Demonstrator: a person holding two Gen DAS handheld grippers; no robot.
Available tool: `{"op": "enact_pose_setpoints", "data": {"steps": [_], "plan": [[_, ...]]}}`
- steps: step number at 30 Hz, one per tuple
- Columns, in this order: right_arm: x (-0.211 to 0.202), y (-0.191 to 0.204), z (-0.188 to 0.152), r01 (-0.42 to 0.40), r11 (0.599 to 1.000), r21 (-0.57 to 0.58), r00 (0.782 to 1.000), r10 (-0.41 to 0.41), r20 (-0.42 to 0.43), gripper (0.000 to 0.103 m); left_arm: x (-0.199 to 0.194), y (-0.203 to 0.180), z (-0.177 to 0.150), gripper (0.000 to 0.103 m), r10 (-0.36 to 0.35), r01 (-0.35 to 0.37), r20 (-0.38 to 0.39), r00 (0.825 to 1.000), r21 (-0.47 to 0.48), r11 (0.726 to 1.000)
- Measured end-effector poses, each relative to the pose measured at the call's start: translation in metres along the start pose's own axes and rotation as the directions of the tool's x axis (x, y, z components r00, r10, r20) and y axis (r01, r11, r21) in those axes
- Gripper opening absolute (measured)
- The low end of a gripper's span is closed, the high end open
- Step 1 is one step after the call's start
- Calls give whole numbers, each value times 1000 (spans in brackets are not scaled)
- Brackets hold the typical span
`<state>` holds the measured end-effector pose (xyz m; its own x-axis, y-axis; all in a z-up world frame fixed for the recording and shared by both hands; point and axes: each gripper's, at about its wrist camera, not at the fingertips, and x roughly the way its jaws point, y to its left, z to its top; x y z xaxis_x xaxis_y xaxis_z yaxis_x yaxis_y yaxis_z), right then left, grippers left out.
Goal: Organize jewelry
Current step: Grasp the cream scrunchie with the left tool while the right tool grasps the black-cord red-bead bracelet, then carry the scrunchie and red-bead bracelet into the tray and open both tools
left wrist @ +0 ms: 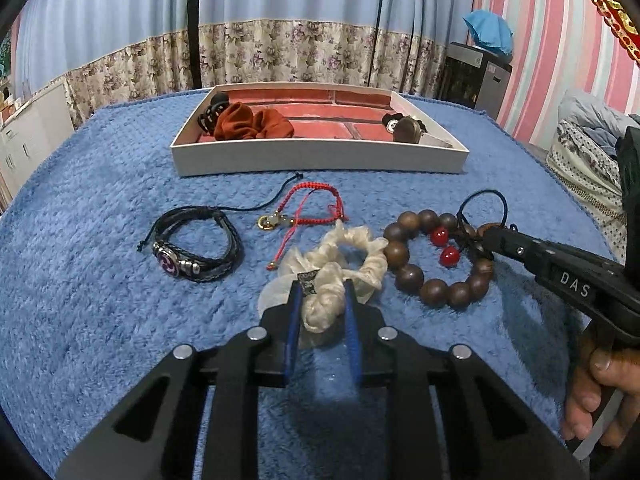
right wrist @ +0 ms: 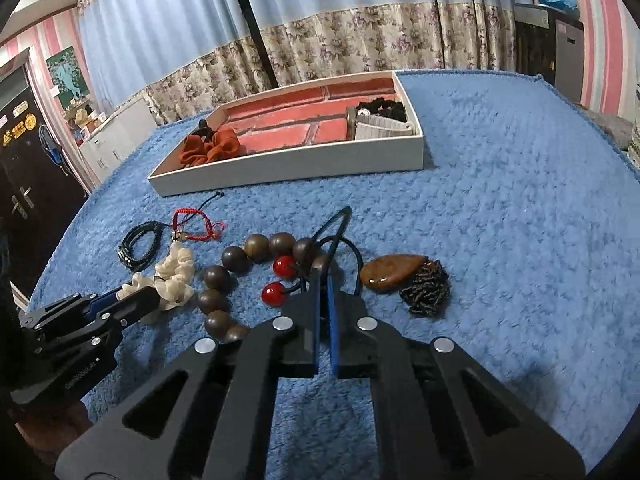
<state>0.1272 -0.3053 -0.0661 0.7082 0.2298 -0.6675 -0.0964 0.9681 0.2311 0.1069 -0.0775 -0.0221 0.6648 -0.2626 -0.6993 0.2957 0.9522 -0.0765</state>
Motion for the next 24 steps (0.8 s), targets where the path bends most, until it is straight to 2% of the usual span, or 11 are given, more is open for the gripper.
{"op": "enact_pose_setpoints", "data": {"steps": [13,24], "plan": [[-46,9,14,24,998,-58,991,-16,135,4,-27,3,9,20,-4,4,81,997,-1,1000],[-74,19,22,29,995,-100,979,-8,204,4,-61,14,28,20,7,-7,183,983,-2,1000]]}}
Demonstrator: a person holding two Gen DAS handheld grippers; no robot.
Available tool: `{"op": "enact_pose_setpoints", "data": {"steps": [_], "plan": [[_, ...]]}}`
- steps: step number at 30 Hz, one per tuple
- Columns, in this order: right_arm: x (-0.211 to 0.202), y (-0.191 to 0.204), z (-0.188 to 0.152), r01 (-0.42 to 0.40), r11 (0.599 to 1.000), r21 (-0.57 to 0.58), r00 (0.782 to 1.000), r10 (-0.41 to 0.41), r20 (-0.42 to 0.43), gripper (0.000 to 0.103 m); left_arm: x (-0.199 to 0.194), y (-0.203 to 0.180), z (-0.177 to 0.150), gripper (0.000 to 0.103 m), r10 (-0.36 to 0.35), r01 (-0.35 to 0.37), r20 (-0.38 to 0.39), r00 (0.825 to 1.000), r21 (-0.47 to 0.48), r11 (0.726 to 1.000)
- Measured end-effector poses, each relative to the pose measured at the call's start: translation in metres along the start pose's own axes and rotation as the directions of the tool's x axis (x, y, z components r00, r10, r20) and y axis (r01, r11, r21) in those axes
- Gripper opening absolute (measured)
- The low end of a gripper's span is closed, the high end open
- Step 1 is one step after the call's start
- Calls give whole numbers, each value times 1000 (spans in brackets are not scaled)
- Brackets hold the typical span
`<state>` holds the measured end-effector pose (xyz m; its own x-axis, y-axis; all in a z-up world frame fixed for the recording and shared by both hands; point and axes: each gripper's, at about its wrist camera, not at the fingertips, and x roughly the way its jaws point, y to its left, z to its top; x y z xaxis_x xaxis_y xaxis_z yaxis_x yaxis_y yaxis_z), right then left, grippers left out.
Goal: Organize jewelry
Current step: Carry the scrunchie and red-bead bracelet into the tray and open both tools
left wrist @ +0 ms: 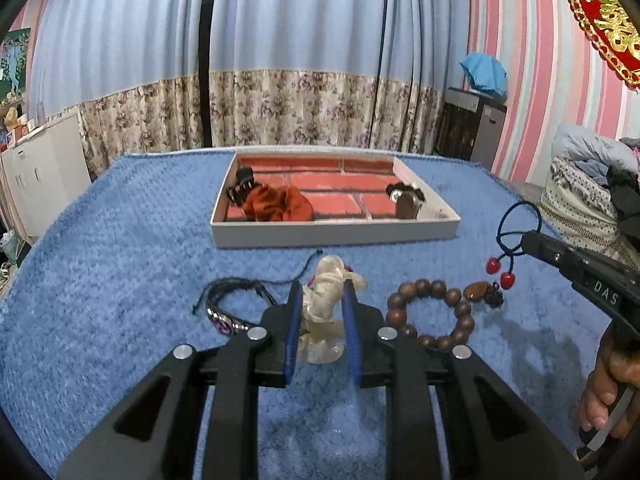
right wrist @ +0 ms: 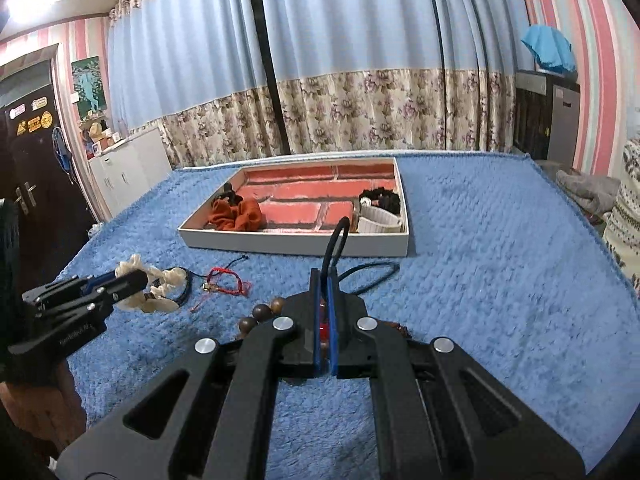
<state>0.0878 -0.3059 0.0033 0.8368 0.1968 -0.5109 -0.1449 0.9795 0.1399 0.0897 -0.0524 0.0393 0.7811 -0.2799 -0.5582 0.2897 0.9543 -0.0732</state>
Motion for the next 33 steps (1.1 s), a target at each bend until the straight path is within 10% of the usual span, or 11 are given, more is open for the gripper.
{"op": "enact_pose_setpoints", "data": {"steps": [16,20,28,31,32,33], "plan": [[-9,3,18,-4,999,-37,998,6,55,4,1,0,15,14,-49,49,-1,999,37,998],[-3,-1,12,-8,1000,-24,999,8,33,4,13,-10,-12,54,-70,76,-89,994,62,995],[3,-6,6,-18,1000,3,1000,18,6,4,32,-41,-43,57,-62,86,-157,986,150,985],[2,-6,6,-19,1000,1,1000,19,8,4,53,-36,-49,35,0,30,-201,980,147,989],[1,-7,6,-17,1000,1,1000,17,11,4,52,-32,-43,7,-4,29,-186,983,132,991],[0,-8,7,-15,1000,3,1000,15,14,4,50,-27,-37,7,-21,41,-176,984,111,993]]}}
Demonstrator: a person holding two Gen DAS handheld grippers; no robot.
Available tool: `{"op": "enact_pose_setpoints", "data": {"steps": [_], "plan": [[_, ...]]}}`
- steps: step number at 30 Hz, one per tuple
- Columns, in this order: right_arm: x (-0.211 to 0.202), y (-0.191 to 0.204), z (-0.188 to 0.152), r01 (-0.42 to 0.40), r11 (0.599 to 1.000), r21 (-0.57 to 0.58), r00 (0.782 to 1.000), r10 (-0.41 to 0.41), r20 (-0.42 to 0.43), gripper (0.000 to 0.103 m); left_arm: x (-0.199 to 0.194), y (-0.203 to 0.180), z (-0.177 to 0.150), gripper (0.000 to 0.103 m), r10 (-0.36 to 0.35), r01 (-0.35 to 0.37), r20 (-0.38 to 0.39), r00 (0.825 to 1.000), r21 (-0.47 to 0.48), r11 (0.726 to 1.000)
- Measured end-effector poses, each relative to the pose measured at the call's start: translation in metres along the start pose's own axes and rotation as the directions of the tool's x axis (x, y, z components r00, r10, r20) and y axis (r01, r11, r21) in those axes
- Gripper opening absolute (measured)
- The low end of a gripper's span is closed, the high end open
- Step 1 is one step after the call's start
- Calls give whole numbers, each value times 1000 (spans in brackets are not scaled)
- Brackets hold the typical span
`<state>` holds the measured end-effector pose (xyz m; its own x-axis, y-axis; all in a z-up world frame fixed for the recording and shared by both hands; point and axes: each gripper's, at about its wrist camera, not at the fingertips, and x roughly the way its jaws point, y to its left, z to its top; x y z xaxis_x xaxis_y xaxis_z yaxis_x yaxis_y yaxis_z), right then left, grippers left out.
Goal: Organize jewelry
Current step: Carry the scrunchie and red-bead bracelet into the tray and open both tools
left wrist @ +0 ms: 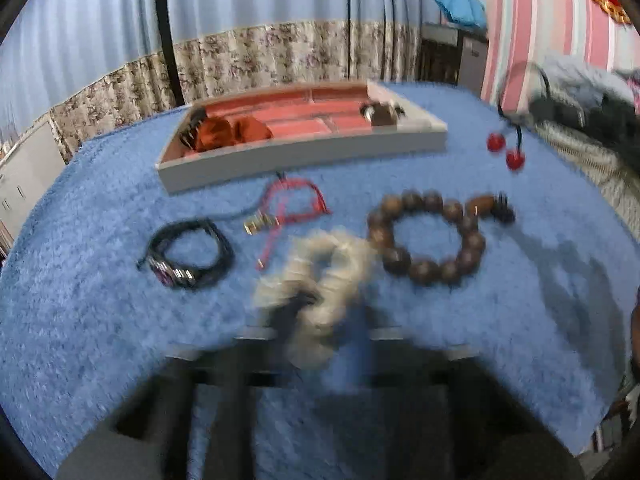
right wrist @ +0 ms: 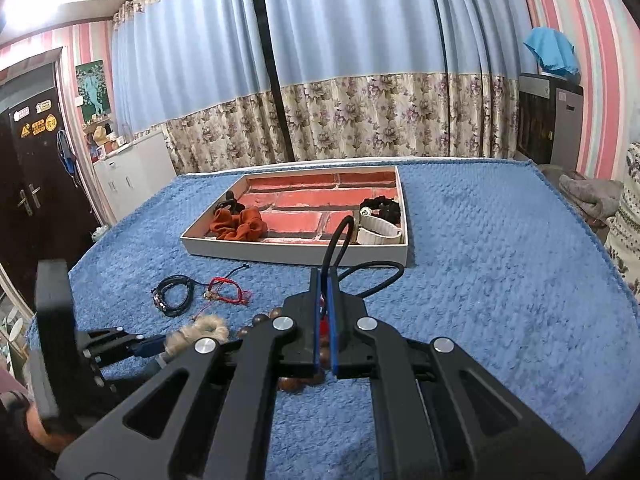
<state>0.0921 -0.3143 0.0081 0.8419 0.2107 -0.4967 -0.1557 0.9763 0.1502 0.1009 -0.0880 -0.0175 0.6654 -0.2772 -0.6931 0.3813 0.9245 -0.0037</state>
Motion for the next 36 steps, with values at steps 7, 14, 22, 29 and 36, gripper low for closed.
{"op": "enact_pose_setpoints", "data": {"steps": [7,14,22,29,36], "plan": [[-11,-1,22,6,1000,-18,998,-5,61,4,-46,35,53,7,14,-1,177,984,-71,997],[-14,-1,53,-1,1000,-31,993,5,122,4,-53,53,89,8,35,-16,248,968,-77,997],[10,-2,76,-19,999,-47,993,24,119,4,-41,68,122,8,47,-24,285,957,-83,996],[53,-4,90,-26,998,-60,997,31,77,4,-4,80,140,8,38,-16,241,970,-92,996],[113,-21,116,-35,999,-40,999,36,26,4,51,97,165,8,35,-19,164,986,-94,995]]}}
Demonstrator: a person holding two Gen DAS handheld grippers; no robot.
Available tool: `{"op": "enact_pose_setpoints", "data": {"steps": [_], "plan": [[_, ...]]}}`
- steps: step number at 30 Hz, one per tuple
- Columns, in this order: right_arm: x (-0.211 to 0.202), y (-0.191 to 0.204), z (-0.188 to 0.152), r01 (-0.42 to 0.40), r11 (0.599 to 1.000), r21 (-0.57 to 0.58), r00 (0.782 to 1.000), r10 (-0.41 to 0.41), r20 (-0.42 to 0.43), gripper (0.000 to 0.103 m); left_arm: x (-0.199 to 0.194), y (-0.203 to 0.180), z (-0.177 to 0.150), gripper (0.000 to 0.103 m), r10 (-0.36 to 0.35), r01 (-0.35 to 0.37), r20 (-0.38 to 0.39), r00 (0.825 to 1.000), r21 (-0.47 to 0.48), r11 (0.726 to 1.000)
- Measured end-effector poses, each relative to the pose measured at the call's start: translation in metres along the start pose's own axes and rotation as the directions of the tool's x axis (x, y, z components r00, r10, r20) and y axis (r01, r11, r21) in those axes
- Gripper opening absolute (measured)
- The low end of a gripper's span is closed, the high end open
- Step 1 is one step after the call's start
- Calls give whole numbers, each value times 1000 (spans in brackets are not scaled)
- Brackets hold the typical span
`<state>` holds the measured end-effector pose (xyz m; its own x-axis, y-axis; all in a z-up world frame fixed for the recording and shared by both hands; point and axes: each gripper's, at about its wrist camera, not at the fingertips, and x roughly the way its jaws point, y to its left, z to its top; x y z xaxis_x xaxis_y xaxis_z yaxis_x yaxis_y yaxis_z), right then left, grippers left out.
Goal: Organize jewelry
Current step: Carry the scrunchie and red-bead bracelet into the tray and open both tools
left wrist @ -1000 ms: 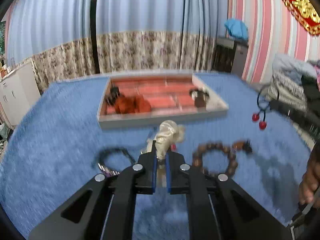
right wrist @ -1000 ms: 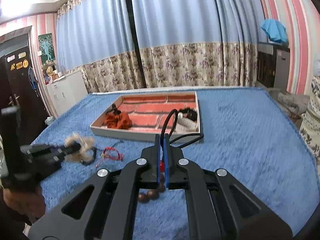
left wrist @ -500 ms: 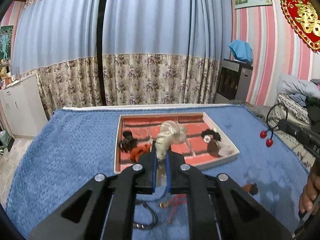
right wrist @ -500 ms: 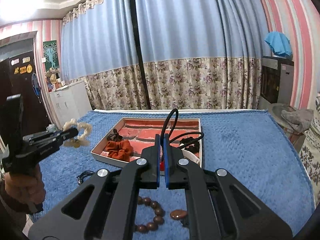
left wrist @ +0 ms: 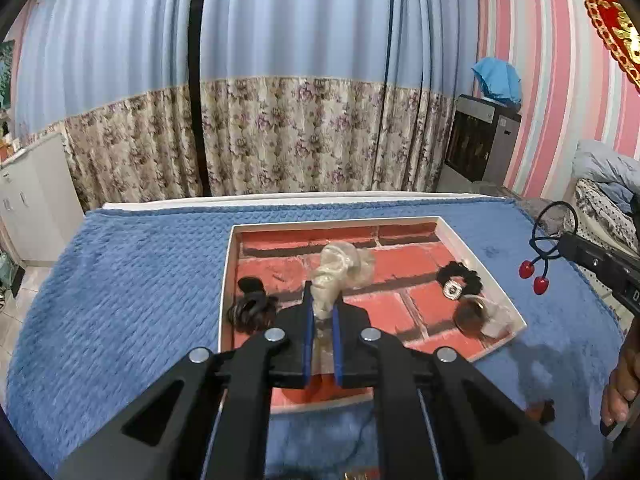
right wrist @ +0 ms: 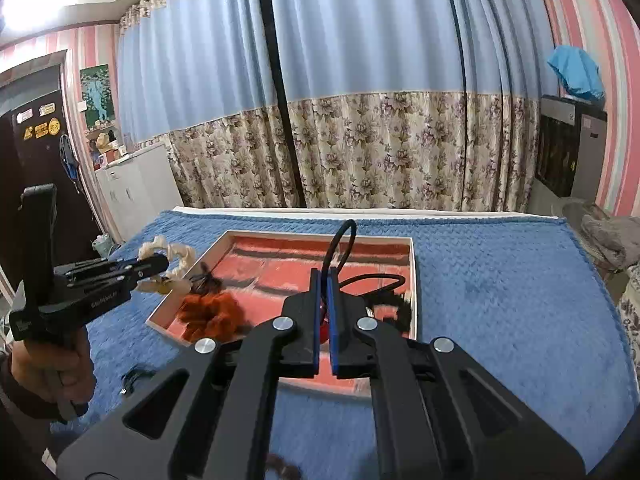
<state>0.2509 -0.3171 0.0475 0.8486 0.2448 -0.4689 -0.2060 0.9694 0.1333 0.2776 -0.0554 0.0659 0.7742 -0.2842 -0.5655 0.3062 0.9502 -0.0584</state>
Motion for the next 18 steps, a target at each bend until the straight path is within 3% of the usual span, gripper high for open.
{"op": "enact_pose_setpoints", "data": {"steps": [4,9,14,18], "plan": [[37,-15,17,-29,1000,-8,1000,29,-7,4,45,14,14,8,29,-30,-53,998,-5,1000],[97,-36,26,12,1000,-13,994,-14,-105,4,92,37,17,8,37,-46,-152,988,-53,998],[143,-56,16,52,999,-12,977,-54,-206,4,114,38,17,11,58,-64,-195,979,-25,998],[167,-65,12,55,998,14,958,-48,-283,4,129,40,18,11,35,-45,-254,966,-32,998]]}}
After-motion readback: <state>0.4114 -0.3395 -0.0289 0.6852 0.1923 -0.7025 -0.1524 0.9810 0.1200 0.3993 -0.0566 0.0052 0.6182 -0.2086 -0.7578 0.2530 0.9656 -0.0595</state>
